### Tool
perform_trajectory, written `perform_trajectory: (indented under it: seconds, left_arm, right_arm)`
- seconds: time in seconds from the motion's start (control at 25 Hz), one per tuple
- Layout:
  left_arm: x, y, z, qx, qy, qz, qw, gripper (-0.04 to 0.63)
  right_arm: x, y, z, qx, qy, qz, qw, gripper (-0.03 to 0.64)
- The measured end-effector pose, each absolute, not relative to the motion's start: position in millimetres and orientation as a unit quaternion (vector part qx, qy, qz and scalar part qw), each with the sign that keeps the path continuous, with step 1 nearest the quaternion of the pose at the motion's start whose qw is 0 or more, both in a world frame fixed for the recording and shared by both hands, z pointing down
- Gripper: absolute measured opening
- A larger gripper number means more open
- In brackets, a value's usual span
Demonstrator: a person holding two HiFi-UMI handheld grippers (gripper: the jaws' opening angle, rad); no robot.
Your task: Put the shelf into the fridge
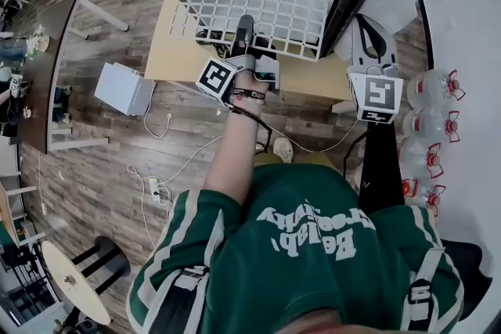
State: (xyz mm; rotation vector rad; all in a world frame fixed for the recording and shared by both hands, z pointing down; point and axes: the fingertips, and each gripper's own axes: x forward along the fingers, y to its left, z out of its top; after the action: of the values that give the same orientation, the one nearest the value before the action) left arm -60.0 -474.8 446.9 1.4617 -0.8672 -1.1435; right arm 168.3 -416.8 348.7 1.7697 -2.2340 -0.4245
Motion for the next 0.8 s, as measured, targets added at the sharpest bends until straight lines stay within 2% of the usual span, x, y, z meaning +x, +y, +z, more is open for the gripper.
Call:
perform_trajectory:
  seconds: [0.8]
  left_arm:
    - [-58.9, -484.4, 448.5, 0.581, -0.367, -0.495, 0.533, 0.023]
  right_arm:
    - [166.3, -409.4, 352.5, 0.610, -0.765, -0.148, 0.142, 0.003]
